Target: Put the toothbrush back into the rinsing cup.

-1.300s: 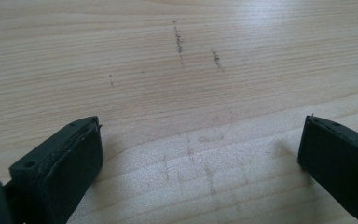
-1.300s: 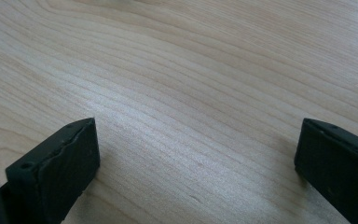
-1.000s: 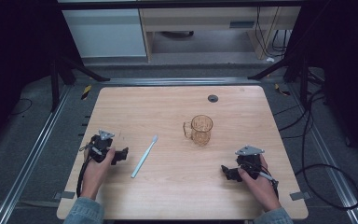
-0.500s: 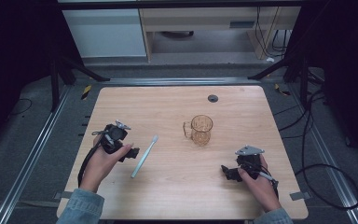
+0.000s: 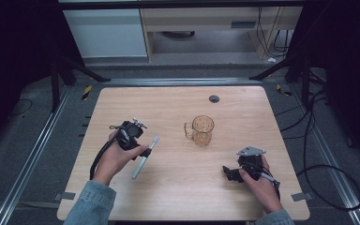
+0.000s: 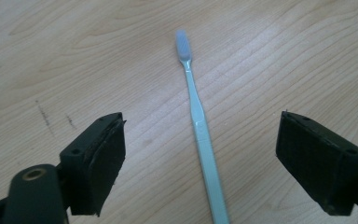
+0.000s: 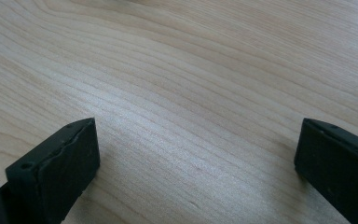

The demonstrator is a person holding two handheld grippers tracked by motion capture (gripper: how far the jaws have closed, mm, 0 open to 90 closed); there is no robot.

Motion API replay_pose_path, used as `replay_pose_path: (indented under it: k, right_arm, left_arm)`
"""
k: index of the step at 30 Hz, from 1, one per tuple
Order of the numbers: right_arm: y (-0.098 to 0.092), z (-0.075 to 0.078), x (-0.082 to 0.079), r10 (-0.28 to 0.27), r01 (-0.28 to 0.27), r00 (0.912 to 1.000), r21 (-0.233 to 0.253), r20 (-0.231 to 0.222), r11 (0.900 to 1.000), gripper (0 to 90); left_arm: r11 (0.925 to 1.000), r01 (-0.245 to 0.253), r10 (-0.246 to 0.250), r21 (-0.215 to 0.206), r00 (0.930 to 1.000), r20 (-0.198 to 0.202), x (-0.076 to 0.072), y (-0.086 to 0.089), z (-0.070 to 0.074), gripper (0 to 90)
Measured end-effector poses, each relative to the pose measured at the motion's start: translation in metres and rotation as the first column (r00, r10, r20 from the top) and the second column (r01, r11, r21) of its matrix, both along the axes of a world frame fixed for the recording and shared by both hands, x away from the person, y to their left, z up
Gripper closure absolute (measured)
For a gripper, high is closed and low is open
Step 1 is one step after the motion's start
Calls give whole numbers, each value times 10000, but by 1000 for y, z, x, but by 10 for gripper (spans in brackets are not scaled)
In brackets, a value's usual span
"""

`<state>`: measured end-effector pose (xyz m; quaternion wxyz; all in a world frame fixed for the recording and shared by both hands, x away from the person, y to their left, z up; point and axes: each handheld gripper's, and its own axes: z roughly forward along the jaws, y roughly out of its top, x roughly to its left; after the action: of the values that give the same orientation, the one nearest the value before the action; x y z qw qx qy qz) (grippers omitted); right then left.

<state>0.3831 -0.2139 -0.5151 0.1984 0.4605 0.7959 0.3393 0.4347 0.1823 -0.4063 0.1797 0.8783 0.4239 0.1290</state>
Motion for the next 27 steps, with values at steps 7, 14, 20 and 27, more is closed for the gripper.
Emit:
replay_pose_path:
  k: [7, 14, 20, 27]
  right_arm:
    - [0, 0, 0, -39, 39, 10000, -12, 3, 10000, 3]
    - [1, 0, 0, -89, 89, 10000, -6, 0, 10000, 3]
    - [1, 0, 0, -88, 88, 10000, -6, 4, 10000, 3]
    - [1, 0, 0, -99, 99, 10000, 3, -3, 10000, 3]
  left_arm:
    - [9989, 233, -204, 408, 9974, -684, 7, -9, -4, 213]
    - [9963, 490, -390, 710, 9901, -1351, 16, -17, -10, 298]
    - [9933, 467, -249, 1059, 9799, -1980, 28, -22, -17, 380]
    - [9913, 176, 155, 1301, 9682, -2496, 38, -24, -24, 481]
